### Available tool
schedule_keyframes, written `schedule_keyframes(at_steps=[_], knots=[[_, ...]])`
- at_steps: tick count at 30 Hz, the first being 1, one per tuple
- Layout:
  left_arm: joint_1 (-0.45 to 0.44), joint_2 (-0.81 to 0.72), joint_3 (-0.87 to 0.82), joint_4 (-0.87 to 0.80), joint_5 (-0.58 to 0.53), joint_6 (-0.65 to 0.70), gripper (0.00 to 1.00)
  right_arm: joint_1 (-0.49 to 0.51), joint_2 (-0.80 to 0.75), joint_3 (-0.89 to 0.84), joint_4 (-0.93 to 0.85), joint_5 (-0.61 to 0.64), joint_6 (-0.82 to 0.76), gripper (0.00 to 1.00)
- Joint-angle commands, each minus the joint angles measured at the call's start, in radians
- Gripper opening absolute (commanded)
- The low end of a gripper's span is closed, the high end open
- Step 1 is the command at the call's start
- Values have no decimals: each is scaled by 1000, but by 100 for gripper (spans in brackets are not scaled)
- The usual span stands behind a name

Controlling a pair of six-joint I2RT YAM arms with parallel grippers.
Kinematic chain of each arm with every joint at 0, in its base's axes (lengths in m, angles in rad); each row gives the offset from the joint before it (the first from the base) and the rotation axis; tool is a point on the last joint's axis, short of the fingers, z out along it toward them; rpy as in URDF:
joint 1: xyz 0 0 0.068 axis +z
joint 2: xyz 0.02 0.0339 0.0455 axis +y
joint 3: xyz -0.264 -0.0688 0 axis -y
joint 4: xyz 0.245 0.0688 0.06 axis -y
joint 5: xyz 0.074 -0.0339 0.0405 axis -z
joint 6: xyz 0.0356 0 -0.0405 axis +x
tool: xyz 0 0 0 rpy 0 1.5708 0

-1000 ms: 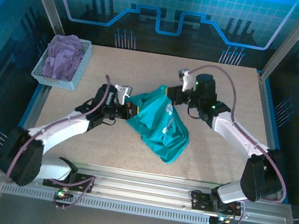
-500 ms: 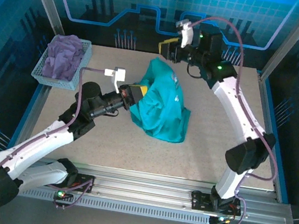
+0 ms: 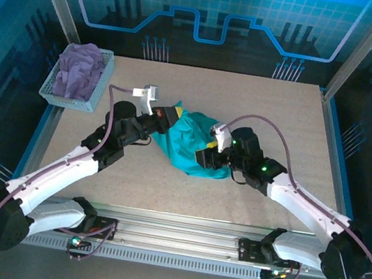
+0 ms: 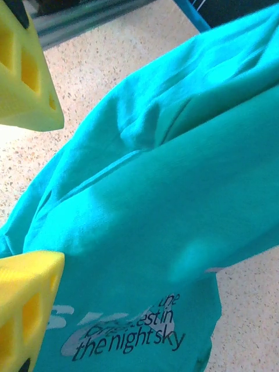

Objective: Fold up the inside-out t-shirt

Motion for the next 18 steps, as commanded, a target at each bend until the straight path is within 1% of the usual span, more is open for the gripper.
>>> schedule_keyframes(at_steps=[1, 3, 5, 10, 12, 15, 18], knots=[[-3, -22, -10, -13, -23, -8, 0, 56, 16, -12, 196, 108, -50, 57], [-3, -24, -9, -25, -28, -6, 0, 100, 14, -12, 217, 178, -113, 55], [-3, -27, -5, -35, -34, -4, 0, 135, 11, -21, 253, 220, -155, 46], [-3, -18, 11, -57, -44, 1, 0, 214, -30, -72, 313, 378, -227, 45], [-3, -13, 22, -72, -44, 3, 0, 232, -39, -84, 322, 373, -249, 45], [-3, -9, 26, -69, -40, 4, 0, 241, -7, -79, 346, 318, -257, 38], [-2, -12, 27, -68, -38, 5, 0, 237, 58, -55, 367, 302, -258, 31]])
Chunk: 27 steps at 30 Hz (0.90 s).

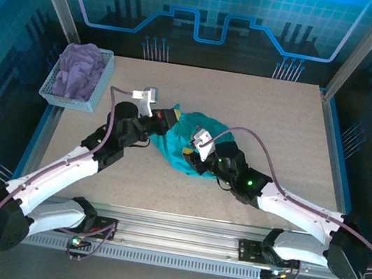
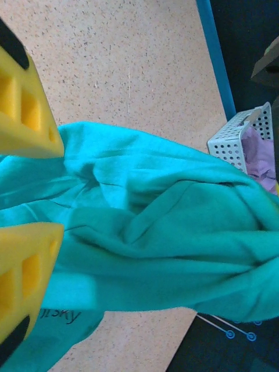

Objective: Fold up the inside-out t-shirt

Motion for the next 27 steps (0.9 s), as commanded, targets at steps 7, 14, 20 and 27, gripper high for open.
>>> schedule_keyframes(at_steps=[7, 14, 20, 27], knots=[[-3, -14, 30, 0, -6, 6, 0, -57, 171, 82, 136, -4, -7, 34], [-3, -20, 23, -6, -13, 9, 0, -103, 221, 129, 156, -17, -4, 40], [-3, -21, 19, -5, -23, 12, 0, -133, 233, 145, 150, -38, -17, 37], [31, -36, 19, -60, -83, 11, 0, -186, 150, 146, 24, -280, -84, 0]])
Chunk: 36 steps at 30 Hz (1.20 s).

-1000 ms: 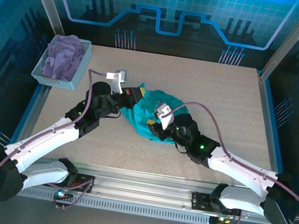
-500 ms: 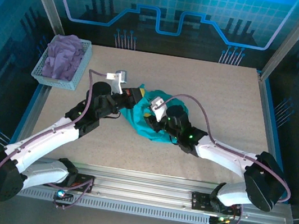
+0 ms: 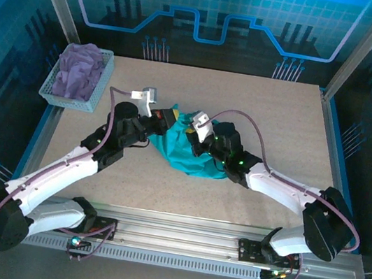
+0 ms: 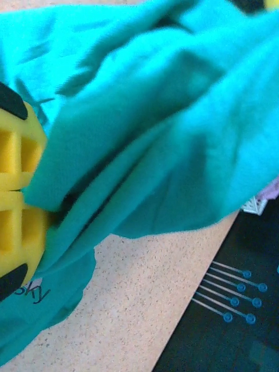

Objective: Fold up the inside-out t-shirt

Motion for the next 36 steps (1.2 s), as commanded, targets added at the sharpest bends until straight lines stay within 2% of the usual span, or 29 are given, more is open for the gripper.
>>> schedule_keyframes(at_steps=[1, 4, 7, 12, 19, 23, 27, 32, 34, 35, 36], knots=[[43, -32, 21, -53, -64, 19, 0, -47, -87, 57, -120, -225, -44, 0], [109, -10, 48, -135, -88, 73, 0, -122, -136, 123, -282, -468, -10, 0], [128, 54, 96, -214, -125, 170, 0, -167, -139, 190, -385, -633, 36, 0], [126, 150, 154, -325, -124, 269, 1, -215, -73, 275, -446, -738, 160, 0], [75, 16, 10, -318, -115, 253, 55, -257, -5, 313, -414, -760, 300, 0], [7, -77, -72, -301, -96, 231, 66, -268, 16, 306, -376, -748, 355, 0], [-54, -66, -87, -244, -32, 251, 68, -267, 33, 309, -360, -760, 377, 0], [-61, 58, -23, -226, -31, 294, 64, -268, 22, 306, -377, -766, 362, 0], [-60, 112, 5, -195, -1, 305, 54, -270, 9, 302, -398, -762, 347, 0], [-61, 132, 19, -187, 10, 306, 46, -271, 1, 301, -410, -760, 340, 0], [-61, 153, 35, -186, 24, 302, 31, -277, -5, 301, -432, -750, 325, 0]])
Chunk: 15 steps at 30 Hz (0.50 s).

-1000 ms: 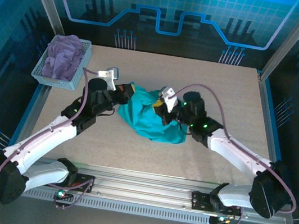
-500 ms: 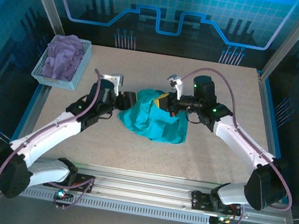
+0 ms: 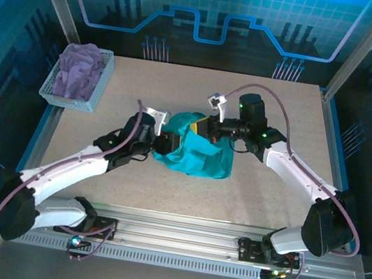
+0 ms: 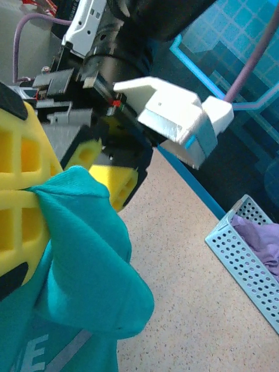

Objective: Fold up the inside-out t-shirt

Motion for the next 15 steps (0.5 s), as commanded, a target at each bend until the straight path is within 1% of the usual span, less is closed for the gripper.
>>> schedule_keyframes(at_steps=[1, 2, 3, 4, 5, 6, 7, 8, 10, 13, 15], knots=[[-1, 49, 74, 50, 65, 19, 15, -27, -41, 31, -81, 2, -46, 0], [-2, 51, 79, 53, 79, 9, 3, -36, -48, 44, -144, 32, -78, 0], [-1, 42, 75, 69, 104, -6, 0, -42, -52, 72, -244, 113, -135, 0], [1, 24, 65, 94, 145, -19, 0, -42, -50, 107, -355, 231, -184, 0], [2, 6, 53, 125, 190, -30, 0, -42, -41, 132, -425, 341, -200, 1], [5, -17, 39, 164, 246, -44, 0, -43, -33, 154, -478, 442, -198, 7], [8, -34, 30, 193, 301, -60, 0, -41, -21, 168, -491, 536, -186, 11], [11, -42, 28, 207, 338, -72, 0, -37, -14, 173, -484, 566, -179, 13], [17, -50, 30, 216, 369, -94, 0, -23, 8, 188, -457, 551, -164, 19], [21, -49, 31, 220, 350, -115, 0, 6, 20, 207, -469, 575, -188, 26], [21, -48, 31, 221, 339, -123, 0, 13, -8, 177, -465, 592, -200, 32]])
